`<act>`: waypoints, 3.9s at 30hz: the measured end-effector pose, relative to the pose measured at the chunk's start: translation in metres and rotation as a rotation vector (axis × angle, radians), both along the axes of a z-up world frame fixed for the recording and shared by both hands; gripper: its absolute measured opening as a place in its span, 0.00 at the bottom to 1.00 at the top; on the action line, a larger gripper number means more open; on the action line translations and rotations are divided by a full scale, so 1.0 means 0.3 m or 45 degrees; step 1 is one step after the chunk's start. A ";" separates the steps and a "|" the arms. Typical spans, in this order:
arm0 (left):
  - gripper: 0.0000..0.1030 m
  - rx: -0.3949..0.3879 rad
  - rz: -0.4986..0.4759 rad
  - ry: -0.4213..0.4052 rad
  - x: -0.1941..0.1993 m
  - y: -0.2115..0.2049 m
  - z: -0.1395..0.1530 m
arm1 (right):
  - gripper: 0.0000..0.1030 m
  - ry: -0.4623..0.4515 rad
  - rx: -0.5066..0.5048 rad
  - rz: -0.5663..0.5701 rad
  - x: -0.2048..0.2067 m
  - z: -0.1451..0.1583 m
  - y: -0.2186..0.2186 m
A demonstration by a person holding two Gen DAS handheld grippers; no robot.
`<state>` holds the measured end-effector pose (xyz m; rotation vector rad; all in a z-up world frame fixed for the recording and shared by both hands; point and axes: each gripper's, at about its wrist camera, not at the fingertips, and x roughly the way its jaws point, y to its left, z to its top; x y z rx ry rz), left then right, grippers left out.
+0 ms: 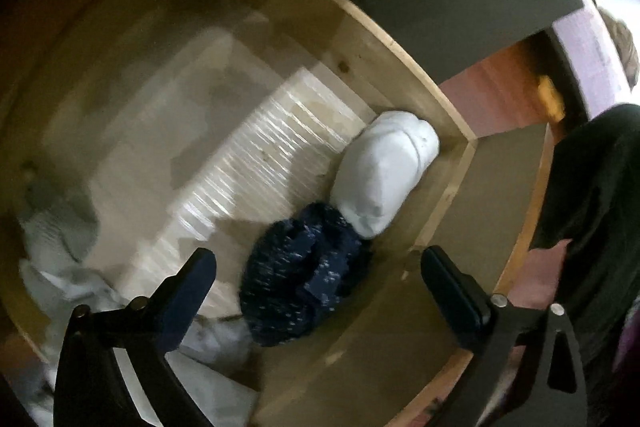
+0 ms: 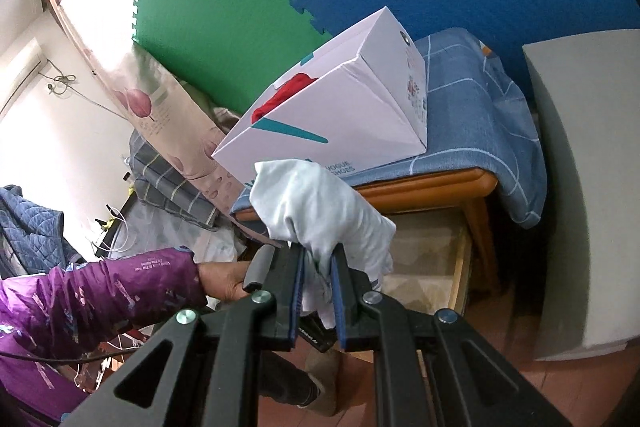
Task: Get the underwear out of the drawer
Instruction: 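Grasp the navy patterned underwear with the left gripper while the right holds the white cloth, then carry the navy underwear into the box and open the left gripper, then carry the white cloth over the box with the right gripper while the left withdraws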
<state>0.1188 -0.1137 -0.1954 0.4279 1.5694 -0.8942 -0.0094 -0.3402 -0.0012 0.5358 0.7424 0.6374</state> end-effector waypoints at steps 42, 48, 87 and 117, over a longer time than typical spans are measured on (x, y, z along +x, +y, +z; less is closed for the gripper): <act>0.06 -0.415 0.496 -0.372 -0.176 0.199 0.426 | 0.12 0.027 -0.004 -0.037 0.021 -0.044 0.006; 0.06 -0.579 0.592 -0.406 -0.256 0.248 0.670 | 0.12 0.025 0.005 -0.035 0.009 -0.039 0.020; 0.73 -0.263 1.095 -0.916 0.501 0.423 1.011 | 0.12 0.015 0.069 0.001 -0.002 -0.051 0.037; 1.00 -0.081 1.202 -1.052 -0.283 0.642 0.696 | 0.12 -0.161 -0.280 -0.099 0.663 0.373 0.252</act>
